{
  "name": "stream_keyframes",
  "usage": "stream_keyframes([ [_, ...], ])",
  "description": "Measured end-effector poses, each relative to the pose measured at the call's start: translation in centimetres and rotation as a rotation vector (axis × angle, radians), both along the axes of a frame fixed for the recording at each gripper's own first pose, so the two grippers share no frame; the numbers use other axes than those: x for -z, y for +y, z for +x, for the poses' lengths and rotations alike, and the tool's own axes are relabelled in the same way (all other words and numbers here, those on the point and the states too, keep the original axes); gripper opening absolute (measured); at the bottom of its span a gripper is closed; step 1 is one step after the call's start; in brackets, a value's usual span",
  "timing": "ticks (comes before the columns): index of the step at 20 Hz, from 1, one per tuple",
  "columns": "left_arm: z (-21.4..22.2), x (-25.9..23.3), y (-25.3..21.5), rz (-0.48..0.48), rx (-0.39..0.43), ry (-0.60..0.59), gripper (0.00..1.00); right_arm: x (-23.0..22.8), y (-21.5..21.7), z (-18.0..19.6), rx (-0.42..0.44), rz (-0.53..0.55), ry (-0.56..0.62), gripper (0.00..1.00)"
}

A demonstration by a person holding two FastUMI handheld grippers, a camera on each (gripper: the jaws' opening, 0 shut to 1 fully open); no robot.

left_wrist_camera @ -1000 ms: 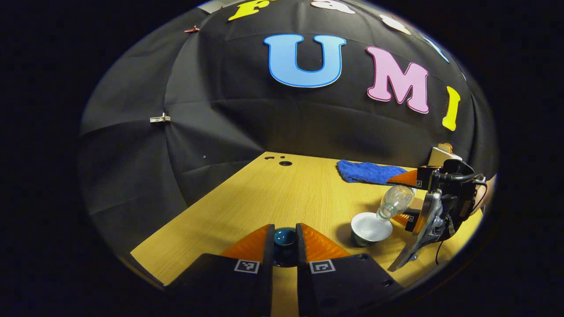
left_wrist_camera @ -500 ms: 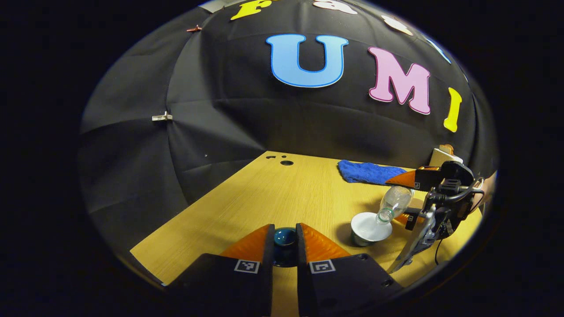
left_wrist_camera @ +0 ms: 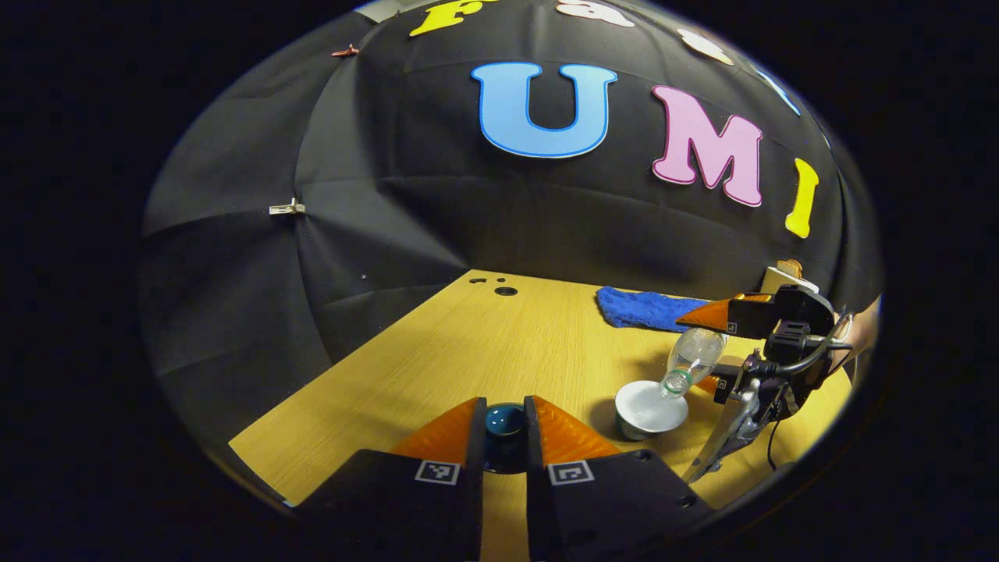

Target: Open the teacup lid with one hand, grasp the water bottle and pour water into the teacup with the other hand; after pouring, place the water bottle on the coaster and then close the teacup lid.

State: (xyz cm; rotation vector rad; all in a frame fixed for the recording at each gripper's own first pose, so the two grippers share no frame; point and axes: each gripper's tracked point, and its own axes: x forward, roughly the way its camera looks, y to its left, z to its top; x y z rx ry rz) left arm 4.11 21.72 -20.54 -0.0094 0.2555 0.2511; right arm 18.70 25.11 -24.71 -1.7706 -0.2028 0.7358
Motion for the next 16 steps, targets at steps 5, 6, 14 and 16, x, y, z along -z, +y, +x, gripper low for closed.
stream_keyframes([
  [5, -0.1, -0.2, 0.3, 0.001, -0.003, -0.001, 0.27, -0.5, 0.4, 0.3, -0.027, -0.026, -0.017, 0.72],
  [6, -0.1, -0.1, 0.4, 0.0, -0.004, -0.001, 0.27, -0.6, 0.4, 0.4, -0.026, -0.03, -0.02, 0.73],
  [14, -0.5, -0.1, 1.1, 0.004, -0.017, 0.0, 0.27, -1.0, 0.6, 0.6, -0.049, -0.066, -0.04, 0.72],
  [16, -0.7, -0.1, 1.3, 0.008, -0.021, 0.002, 0.27, -1.2, 0.3, 0.8, -0.039, -0.066, -0.041, 0.72],
])
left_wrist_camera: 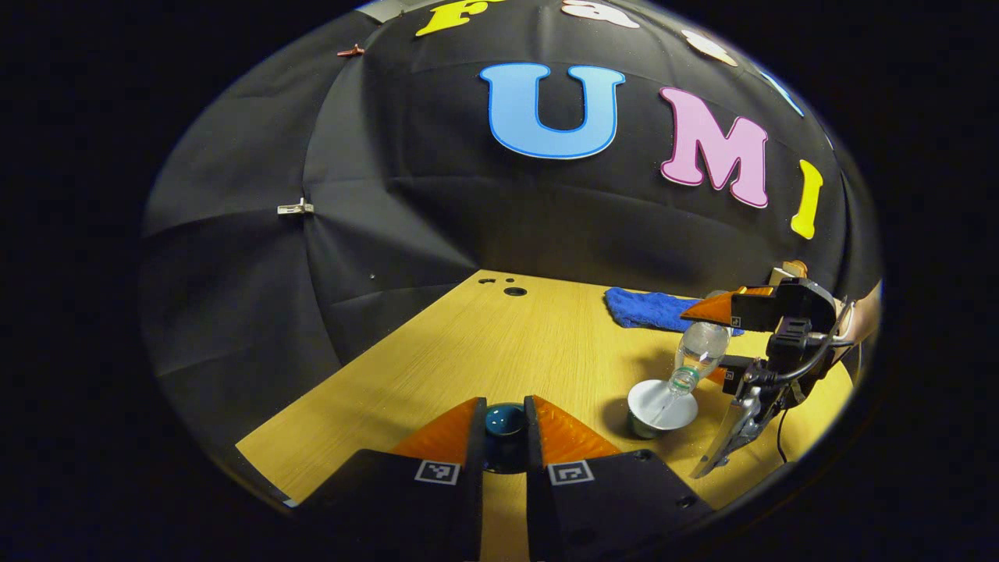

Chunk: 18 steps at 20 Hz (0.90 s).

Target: Open the teacup lid with one hand, grasp the water bottle and pour water into the teacup with the other hand; after pouring, place the water bottle on the coaster and then close the teacup lid.

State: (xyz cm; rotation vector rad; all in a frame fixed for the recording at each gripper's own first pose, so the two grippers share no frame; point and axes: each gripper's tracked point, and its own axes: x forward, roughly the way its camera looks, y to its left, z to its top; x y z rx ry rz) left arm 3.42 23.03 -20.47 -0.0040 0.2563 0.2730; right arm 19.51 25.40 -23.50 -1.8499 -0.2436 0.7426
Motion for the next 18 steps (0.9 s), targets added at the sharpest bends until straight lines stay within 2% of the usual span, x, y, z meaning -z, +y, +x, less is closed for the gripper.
stream_keyframes([
  [1, -0.1, 0.0, 0.1, 0.004, -0.004, 0.0, 0.24, -0.1, 0.1, -0.1, -0.003, -0.005, -0.005, 0.72],
  [4, -0.3, 0.1, 0.3, 0.008, -0.009, 0.003, 0.3, -0.2, 0.4, -0.1, -0.015, -0.018, -0.009, 0.72],
  [5, -0.4, 0.1, 0.4, 0.006, -0.009, 0.003, 0.27, -0.2, 0.5, -0.1, -0.02, -0.022, -0.009, 0.72],
  [16, -1.1, -0.2, 0.9, 0.019, -0.021, -0.001, 0.27, -0.9, 0.3, 0.6, -0.02, -0.086, -0.047, 0.72],
  [17, -1.2, -0.2, 0.9, 0.02, -0.022, -0.001, 0.3, -0.9, 0.4, 0.6, -0.023, -0.09, -0.046, 0.72],
  [18, -1.2, -0.3, 1.0, 0.02, -0.024, -0.001, 0.27, -1.0, 0.5, 0.6, -0.029, -0.093, -0.054, 0.72],
])
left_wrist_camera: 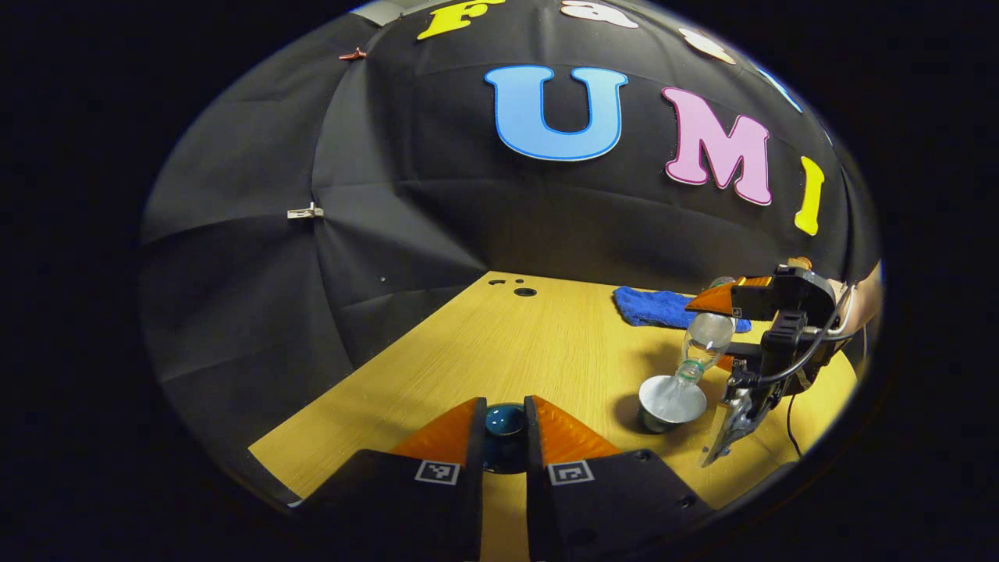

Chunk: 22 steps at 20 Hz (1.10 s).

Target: Open the teacup lid with one hand, grasp the water bottle and pour water into the teacup with the other hand; after pouring, place the water bottle on the coaster and then close the teacup lid.

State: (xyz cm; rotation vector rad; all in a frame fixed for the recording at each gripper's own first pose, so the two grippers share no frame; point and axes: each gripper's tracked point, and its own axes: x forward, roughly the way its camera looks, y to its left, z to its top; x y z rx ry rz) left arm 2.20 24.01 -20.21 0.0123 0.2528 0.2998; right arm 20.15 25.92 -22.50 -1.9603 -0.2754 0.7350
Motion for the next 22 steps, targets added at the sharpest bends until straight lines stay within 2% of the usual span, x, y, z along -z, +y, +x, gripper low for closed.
stream_keyframes([
  [13, -0.6, -0.4, -0.1, 0.012, -0.013, -0.005, 0.27, -1.0, 0.9, -0.1, -0.057, -0.063, -0.035, 0.72],
  [14, -0.8, -0.5, 0.0, 0.017, -0.014, -0.003, 0.24, -1.2, 1.0, -0.1, -0.064, -0.069, -0.037, 0.72],
  [16, -1.1, -0.6, 0.1, 0.016, -0.019, -0.001, 0.27, -1.2, 1.1, -0.2, -0.081, -0.086, -0.041, 0.72],
  [22, -1.8, -1.1, 0.4, 0.023, -0.032, -0.002, 0.27, -1.2, 1.7, -0.8, -0.133, -0.133, -0.048, 0.72],
])
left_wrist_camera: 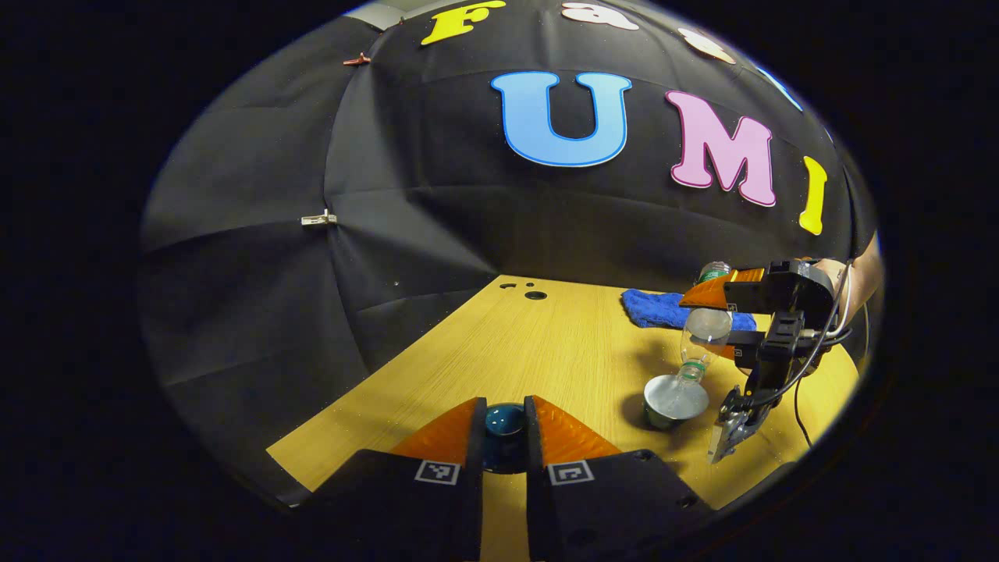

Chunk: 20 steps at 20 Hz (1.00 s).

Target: Open the teacup lid with one hand, grasp the water bottle and pour water into the teacup with the other hand; after pouring, place the water bottle on the coaster and then close the teacup lid.

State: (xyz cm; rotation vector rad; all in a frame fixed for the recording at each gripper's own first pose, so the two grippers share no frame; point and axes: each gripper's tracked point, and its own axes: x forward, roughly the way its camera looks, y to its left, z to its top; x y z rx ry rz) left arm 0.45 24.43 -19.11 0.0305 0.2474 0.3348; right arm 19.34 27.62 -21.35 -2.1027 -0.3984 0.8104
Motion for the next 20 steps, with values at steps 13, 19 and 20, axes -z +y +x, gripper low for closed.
stream_keyframes([
  [13, -1.2, -0.3, -0.7, 0.026, -0.009, 0.003, 0.27, -0.6, 1.3, -0.2, -0.073, -0.081, -0.051, 0.69],
  [19, -1.9, -0.5, -1.3, 0.04, -0.014, 0.002, 0.27, -0.8, 0.8, -0.2, -0.063, -0.084, -0.059, 0.72],
  [20, -1.9, -0.4, -1.4, 0.038, -0.015, 0.004, 0.27, -0.8, 0.8, -0.3, -0.063, -0.085, -0.06, 0.72],
])
